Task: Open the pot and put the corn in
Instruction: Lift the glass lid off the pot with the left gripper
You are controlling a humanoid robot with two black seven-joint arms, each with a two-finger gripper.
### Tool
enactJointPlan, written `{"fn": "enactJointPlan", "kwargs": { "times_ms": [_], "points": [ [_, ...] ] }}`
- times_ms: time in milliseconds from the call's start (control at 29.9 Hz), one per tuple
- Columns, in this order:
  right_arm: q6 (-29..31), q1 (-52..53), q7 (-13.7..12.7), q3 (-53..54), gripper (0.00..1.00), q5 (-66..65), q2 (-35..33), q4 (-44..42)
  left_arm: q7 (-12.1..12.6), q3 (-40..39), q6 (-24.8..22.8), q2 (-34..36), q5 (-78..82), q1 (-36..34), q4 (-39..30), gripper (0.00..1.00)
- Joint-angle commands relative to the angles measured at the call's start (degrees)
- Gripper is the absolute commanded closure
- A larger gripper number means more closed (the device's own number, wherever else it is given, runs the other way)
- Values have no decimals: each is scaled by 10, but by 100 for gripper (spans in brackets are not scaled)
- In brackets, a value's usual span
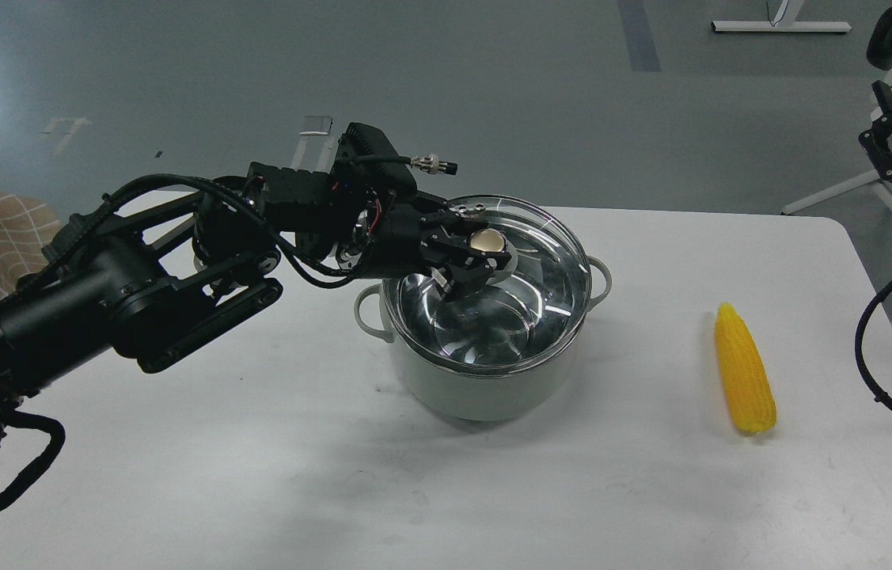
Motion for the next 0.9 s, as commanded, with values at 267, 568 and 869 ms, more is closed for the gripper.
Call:
{"fn": "enactJointPlan", "kwargs": {
  "times_ms": [267, 568, 869],
  "points": [
    [0, -4, 0, 1, 0, 0, -4, -1, 1, -7, 0, 109, -67, -21, -60, 55],
    [0, -10, 2, 1, 0, 0, -4, 1, -16, -24, 10, 328, -161, -6, -84, 55],
    [0, -11, 1, 1, 0, 0, -1, 0, -61, -19, 101, 437, -187, 115, -75, 55]
  ]
}}
